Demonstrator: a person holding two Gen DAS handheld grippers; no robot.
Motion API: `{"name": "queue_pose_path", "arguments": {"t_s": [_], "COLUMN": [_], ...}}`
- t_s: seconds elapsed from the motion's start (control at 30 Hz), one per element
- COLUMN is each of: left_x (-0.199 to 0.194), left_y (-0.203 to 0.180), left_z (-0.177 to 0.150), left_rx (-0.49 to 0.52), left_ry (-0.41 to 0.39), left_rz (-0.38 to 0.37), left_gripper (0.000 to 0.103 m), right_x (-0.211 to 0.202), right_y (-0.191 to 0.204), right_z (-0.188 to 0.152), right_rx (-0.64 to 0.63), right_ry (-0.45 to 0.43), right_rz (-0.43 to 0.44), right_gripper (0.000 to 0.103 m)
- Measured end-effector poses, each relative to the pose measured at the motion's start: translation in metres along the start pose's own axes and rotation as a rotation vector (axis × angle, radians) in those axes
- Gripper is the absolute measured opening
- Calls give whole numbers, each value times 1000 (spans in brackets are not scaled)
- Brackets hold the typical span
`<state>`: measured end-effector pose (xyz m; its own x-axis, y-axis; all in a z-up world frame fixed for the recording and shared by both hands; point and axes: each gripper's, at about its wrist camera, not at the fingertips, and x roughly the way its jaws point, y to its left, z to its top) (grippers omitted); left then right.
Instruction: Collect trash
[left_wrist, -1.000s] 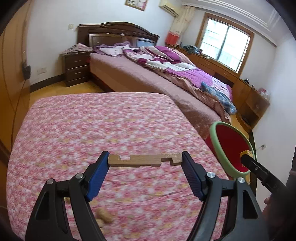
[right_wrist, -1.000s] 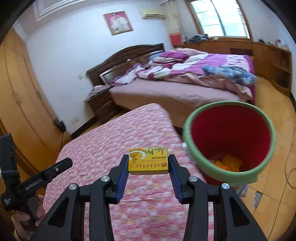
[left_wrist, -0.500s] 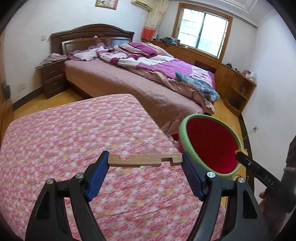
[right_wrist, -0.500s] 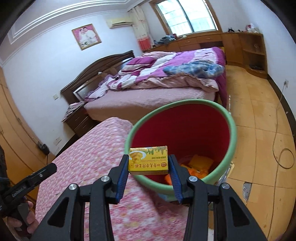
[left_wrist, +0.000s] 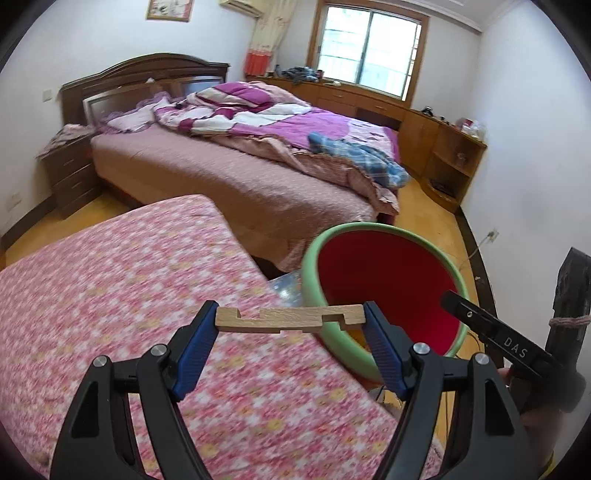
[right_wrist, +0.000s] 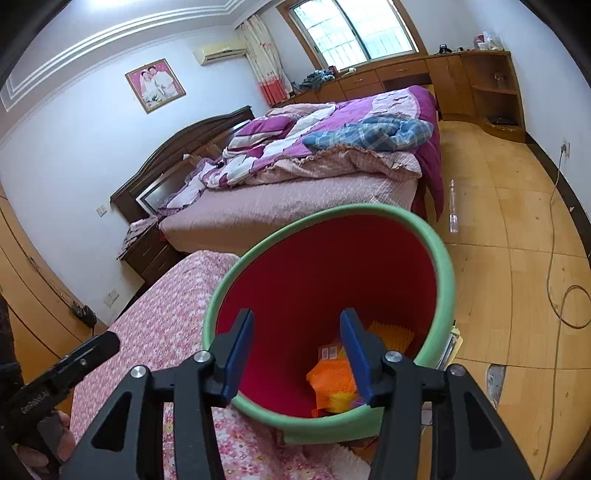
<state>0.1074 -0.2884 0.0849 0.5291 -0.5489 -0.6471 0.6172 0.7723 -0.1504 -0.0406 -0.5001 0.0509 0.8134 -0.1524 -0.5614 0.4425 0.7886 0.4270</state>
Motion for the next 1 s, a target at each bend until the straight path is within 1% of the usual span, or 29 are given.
{"name": "queue_pose_path", "arguments": {"t_s": [0.2, 0.3, 0.43, 0.53, 0.63, 0.67, 0.7, 0.77, 0.87, 1.0], "left_x": [26, 43, 59, 67, 69, 68, 68, 66, 64, 55], "left_y": [-27, -39, -54, -63, -69, -70, -72, -73, -71, -64], "left_z": [2, 4, 10, 15, 16, 16, 18, 19, 21, 20], "left_rx": [52, 63, 68, 76, 65, 67, 68, 69, 65, 45], "left_ry": [25, 44, 61, 62, 43, 32, 23, 15, 26, 29], "left_rz": [-41, -67, -105, -122, -121, -119, -116, -117, -113, -105], "left_gripper": [77, 77, 77, 77, 80, 85, 87, 87, 87, 87], "right_x": [-18, -22, -21, -15, -14, -14, -13, -14, -14, -19], "right_y": [-11, -19, -32, -46, -53, -55, -56, -57, -58, -50], "right_z": [3, 5, 9, 12, 10, 9, 9, 9, 9, 7], "right_rx": [-12, -16, 1, 29, 36, 42, 50, 56, 50, 33], "right_ry": [-74, -92, -96, -67, -58, -54, -50, -51, -53, -53], "right_rz": [-62, -90, -84, -91, -94, -92, -88, -84, -80, -61], "right_gripper": [54, 54, 55, 55, 55, 55, 55, 55, 55, 57]}}
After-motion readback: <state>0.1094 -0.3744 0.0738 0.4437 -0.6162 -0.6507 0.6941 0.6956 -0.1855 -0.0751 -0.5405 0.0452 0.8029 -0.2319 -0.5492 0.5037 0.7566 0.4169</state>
